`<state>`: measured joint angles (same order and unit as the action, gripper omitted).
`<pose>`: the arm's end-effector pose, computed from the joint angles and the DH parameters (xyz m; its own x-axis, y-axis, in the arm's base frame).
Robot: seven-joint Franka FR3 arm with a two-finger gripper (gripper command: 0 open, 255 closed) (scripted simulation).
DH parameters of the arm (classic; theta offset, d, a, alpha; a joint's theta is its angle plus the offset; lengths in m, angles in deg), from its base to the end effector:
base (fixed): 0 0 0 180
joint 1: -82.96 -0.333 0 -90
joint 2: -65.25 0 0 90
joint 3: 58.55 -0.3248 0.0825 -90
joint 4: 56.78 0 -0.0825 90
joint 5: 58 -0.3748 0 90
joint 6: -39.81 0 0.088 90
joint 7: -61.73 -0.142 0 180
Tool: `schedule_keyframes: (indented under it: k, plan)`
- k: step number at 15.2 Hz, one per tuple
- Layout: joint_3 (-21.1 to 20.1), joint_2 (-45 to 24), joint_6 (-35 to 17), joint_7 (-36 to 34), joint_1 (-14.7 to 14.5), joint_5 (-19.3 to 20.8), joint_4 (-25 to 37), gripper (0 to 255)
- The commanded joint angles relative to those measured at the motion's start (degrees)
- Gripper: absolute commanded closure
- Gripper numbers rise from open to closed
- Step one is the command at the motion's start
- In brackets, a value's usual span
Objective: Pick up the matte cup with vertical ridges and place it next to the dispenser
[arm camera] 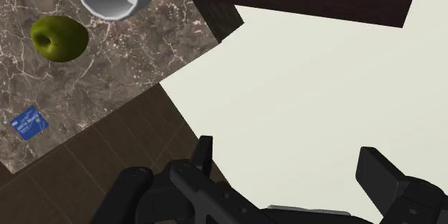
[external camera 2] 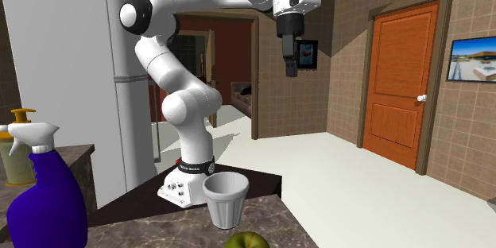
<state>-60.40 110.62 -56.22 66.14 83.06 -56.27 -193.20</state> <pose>0.3030 0.0076 0.5617 0.9913 0.1027 0.0821 0.0980 -0.9934 0.0596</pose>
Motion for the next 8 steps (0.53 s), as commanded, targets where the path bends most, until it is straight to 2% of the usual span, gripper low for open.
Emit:
schedule_keyframes:
  k: [1, 8]
  plan:
    - [0.00, 0.00, 0.00, 0.00, 0.00, 0.00, 0.00, 0]
    - [4.32, 6.43, -6.65, 4.05, 3.33, 5.77, -13.03, 0]
